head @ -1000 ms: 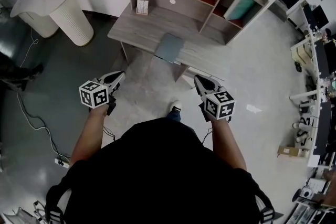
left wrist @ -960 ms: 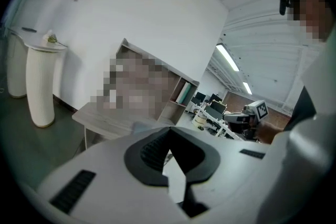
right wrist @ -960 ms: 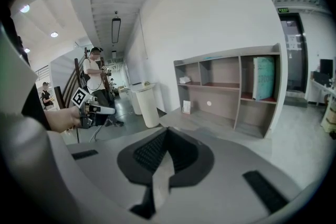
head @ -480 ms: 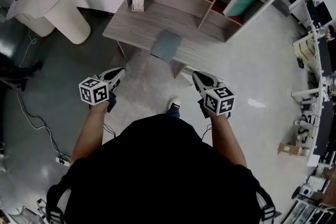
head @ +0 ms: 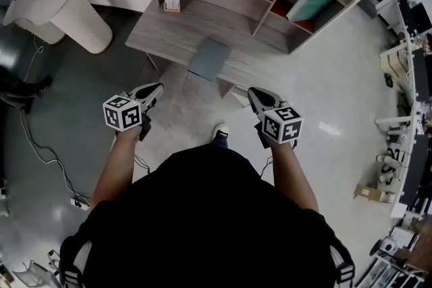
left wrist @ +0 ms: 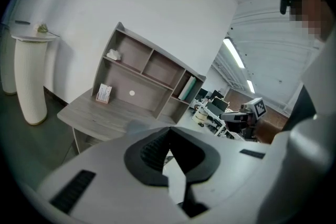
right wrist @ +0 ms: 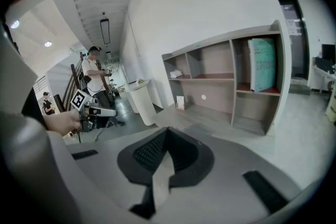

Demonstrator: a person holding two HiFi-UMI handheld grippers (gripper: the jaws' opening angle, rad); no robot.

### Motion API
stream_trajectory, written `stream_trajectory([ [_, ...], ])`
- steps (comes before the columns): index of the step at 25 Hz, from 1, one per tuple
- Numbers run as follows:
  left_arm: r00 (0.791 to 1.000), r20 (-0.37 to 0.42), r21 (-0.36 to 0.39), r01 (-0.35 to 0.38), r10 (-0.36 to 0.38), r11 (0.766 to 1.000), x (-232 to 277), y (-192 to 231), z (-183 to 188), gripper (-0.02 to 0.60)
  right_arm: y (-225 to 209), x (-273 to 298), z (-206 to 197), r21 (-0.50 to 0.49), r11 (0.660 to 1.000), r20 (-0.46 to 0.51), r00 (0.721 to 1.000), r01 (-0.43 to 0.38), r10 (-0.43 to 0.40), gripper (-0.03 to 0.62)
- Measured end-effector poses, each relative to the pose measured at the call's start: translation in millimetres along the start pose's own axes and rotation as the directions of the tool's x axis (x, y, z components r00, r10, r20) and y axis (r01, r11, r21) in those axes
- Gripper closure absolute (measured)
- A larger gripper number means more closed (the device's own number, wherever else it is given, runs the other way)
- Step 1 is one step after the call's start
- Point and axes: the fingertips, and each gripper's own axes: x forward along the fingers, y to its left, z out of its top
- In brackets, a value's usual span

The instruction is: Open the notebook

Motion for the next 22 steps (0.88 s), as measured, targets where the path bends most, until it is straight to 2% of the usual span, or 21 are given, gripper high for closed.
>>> stream_trajectory([
  [13, 1.0, -0.022, -0.001, -0.003, 0.003, 1.0, 63, -1, 19, 0.572, -62, 19, 10, 0.006, 1.0, -0.043, 0.999, -0.009, 0.009, 0.594],
  [22, 0.998, -0.035, -0.005, -0.05, 0.05, 0.999, 86, 1, 28, 0.572, -92, 43, 9, 0.008, 0.998, -0.082, 0.995, -0.055, 0.056, 0.594],
])
